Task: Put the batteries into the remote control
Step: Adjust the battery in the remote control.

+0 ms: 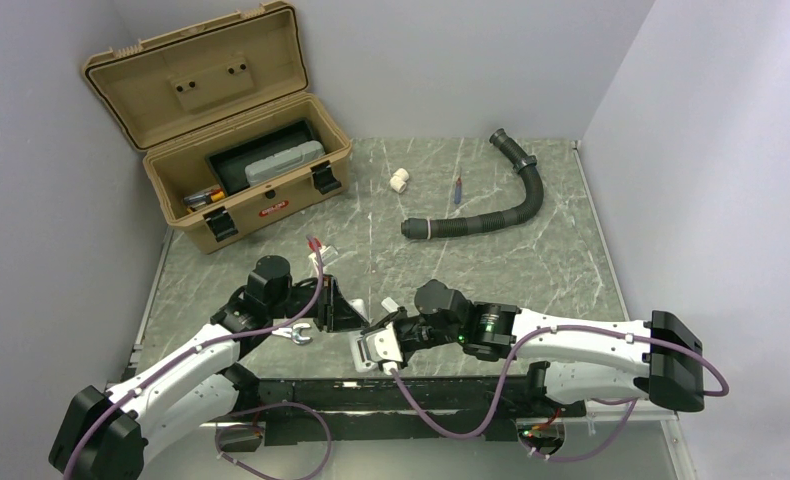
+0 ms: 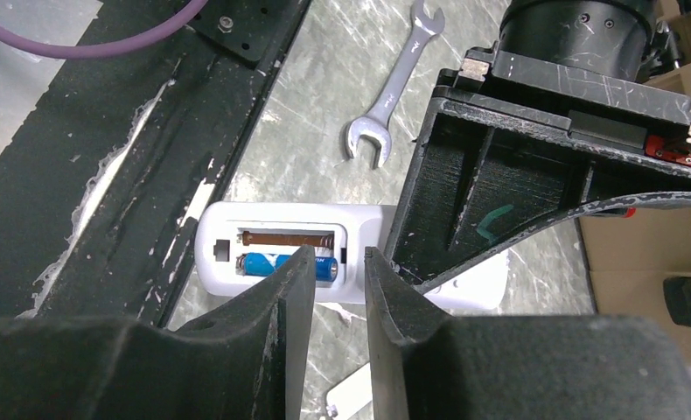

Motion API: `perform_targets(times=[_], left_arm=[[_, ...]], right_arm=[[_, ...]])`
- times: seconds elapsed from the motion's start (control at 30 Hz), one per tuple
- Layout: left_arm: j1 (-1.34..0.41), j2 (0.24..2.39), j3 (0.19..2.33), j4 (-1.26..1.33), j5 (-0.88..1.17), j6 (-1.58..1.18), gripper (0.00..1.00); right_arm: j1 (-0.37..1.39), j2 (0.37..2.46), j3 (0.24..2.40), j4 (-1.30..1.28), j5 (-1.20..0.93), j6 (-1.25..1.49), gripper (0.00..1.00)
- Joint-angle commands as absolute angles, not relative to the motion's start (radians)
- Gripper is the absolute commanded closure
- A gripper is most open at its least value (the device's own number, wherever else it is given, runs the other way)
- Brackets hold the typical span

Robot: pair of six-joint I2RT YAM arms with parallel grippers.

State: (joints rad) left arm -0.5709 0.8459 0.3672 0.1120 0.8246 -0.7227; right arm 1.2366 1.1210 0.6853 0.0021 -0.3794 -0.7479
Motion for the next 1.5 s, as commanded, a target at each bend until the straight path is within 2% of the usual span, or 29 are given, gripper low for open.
perform_targets(times=[0.0, 0.33, 1.47], left_arm=[[-0.575, 0.828, 0.407, 0.163, 0.841, -0.727, 1.00], [-0.574, 0.825, 0.405, 0.162, 0.838, -0.729, 1.00], [-0.575, 0.814, 0.421, 0.139, 0.827, -0.724, 1.00]], right_arm=[[1.234, 1.128, 0.714, 0.044, -0.410, -0.739, 0.71], [1.234, 1.126, 0.703, 0.016, -0.411, -0.731, 0.70], [1.234, 1.142, 0.699, -0.041, -0.432, -0.711, 0.75]])
